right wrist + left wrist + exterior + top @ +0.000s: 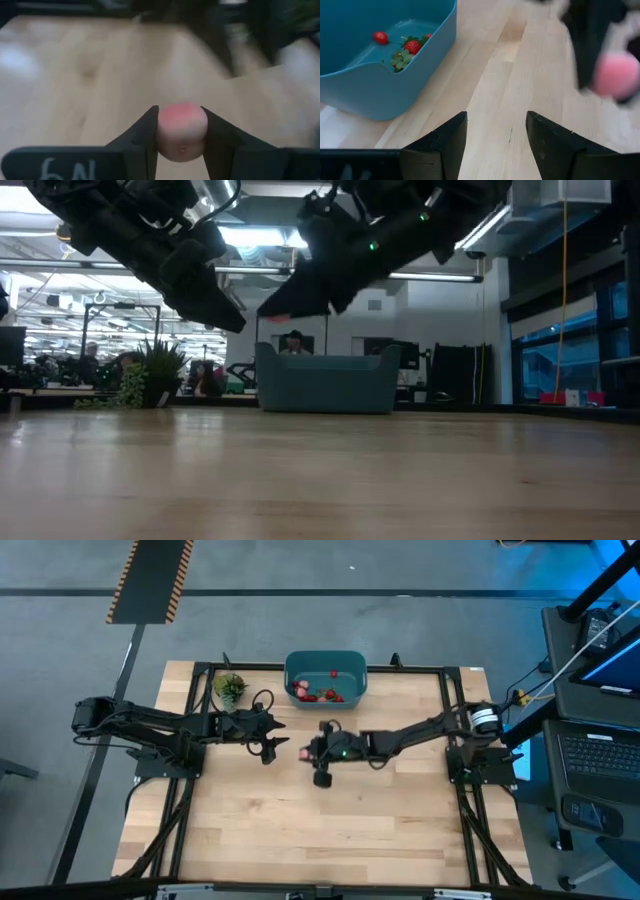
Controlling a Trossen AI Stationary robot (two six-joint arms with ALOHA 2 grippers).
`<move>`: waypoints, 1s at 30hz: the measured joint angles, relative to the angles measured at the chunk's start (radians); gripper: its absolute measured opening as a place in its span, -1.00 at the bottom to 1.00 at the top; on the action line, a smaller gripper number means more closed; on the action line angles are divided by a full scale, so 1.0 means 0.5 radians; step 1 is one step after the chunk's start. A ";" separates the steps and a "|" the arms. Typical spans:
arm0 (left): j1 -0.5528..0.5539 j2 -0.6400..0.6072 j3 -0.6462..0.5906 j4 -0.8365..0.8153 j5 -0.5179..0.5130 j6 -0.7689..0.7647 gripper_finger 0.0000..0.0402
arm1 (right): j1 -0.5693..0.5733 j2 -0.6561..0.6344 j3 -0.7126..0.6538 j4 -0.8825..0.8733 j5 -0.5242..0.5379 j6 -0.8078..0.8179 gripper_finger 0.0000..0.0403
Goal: Pick and placing Produce into tupperware
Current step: Put the pink peach into the blue bin
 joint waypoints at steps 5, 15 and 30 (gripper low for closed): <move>0.000 0.000 0.000 -0.008 0.000 0.000 -0.02 | -0.123 -0.153 0.000 -0.047 0.016 -0.008 -0.39; 0.000 0.000 0.000 -0.009 0.001 0.000 -0.02 | -0.374 -0.214 0.128 -0.213 -0.006 -0.005 -0.41; -0.048 0.000 -0.001 0.208 0.007 0.393 -0.02 | -0.735 -0.203 0.530 -1.029 -0.241 0.252 -0.40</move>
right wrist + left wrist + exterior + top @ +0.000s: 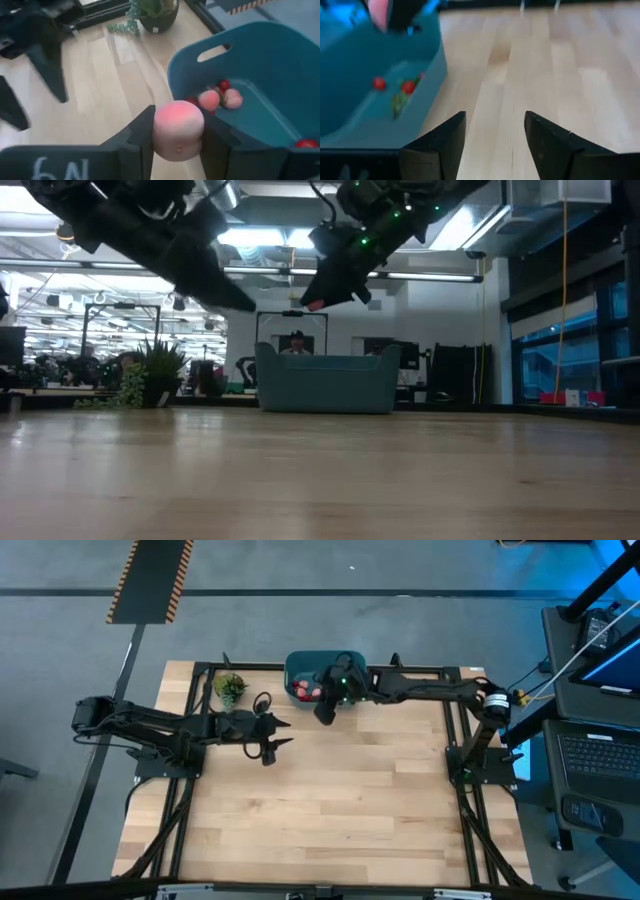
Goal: Pick and placing Produce into tupperware
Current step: Put the pink peach into the blue bin
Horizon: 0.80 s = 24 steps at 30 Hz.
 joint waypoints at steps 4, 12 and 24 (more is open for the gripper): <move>-0.022 0.000 0.000 0.205 0.002 0.051 -0.02 | -0.077 0.002 0.038 -0.006 -0.092 0.053 -0.40; -0.026 0.000 0.000 0.271 -0.002 0.067 -0.02 | -0.209 0.020 0.225 -0.020 -0.122 0.061 -0.40; -0.026 0.000 0.000 0.256 -0.004 0.066 -0.02 | -0.262 0.480 1.030 -0.666 -0.243 -0.051 -0.40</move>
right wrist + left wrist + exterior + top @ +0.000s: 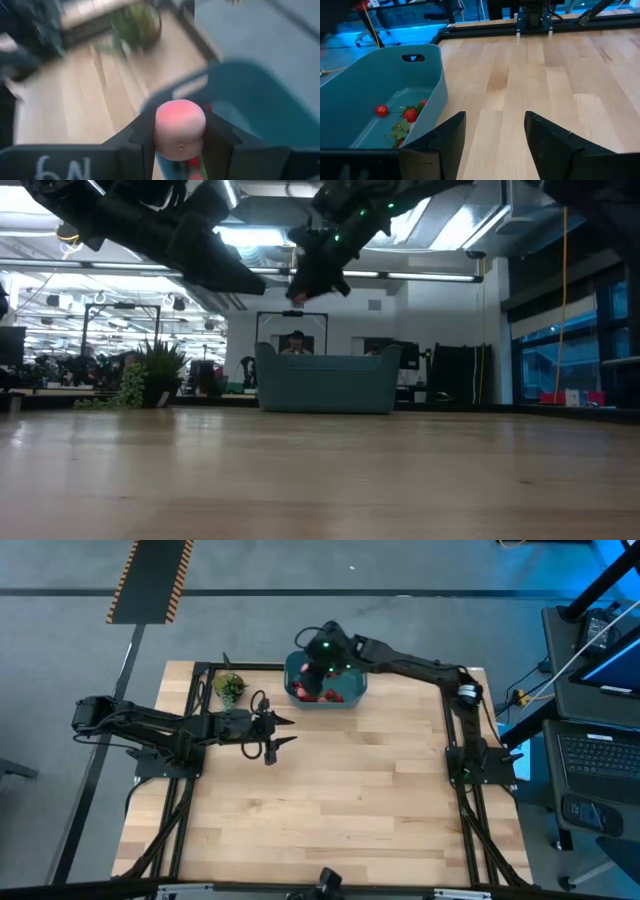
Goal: Pick and placing Produce into tupperware
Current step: Put the pink peach into the blue bin
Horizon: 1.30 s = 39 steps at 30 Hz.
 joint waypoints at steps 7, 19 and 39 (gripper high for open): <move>0.000 0.000 0.000 -0.063 -0.003 -0.003 -0.02 | -0.070 0.293 0.182 -0.427 0.004 0.054 -0.40; 0.000 0.000 0.000 -0.075 -0.002 -0.039 -0.02 | -0.254 0.567 0.187 -0.620 -0.044 0.262 -0.40; 0.000 0.000 0.000 -0.076 -0.001 -0.039 -0.02 | -0.328 0.630 0.178 -0.784 -0.120 0.382 -0.40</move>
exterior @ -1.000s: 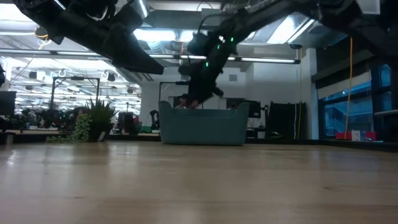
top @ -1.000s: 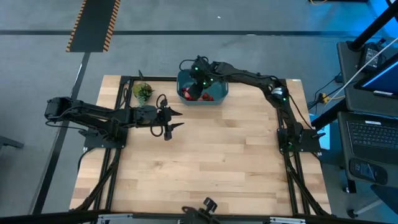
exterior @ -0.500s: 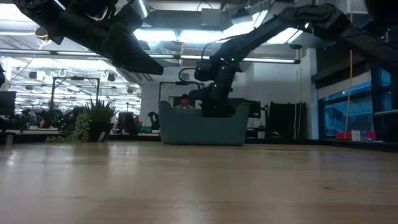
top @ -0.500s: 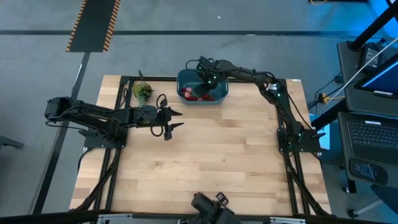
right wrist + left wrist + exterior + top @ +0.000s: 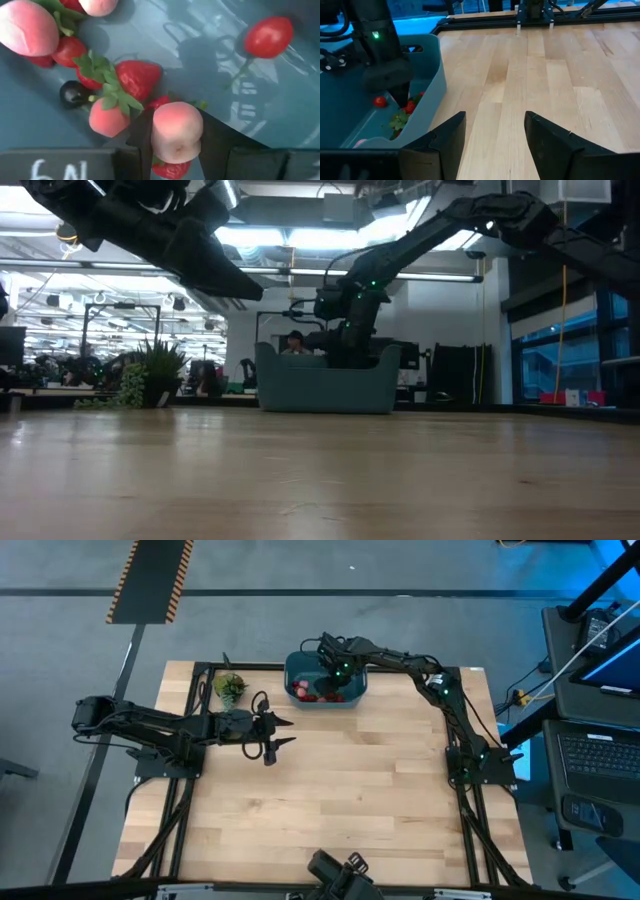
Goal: Pick and placing Produce into tupperware
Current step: Put the pink peach into the blue bin, then return to Home Position
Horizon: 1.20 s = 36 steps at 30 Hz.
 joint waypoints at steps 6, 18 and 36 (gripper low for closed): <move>0.000 0.000 0.000 -0.025 0.001 0.001 -0.02 | 0.000 0.035 0.006 0.007 -0.014 -0.002 -0.40; 0.000 0.000 0.000 -0.032 0.001 0.001 -0.02 | 0.002 0.059 -0.005 0.031 0.017 -0.018 -0.27; 0.000 0.000 0.000 -0.044 0.001 0.001 -0.02 | 0.011 -0.011 0.019 0.063 0.017 -0.083 0.02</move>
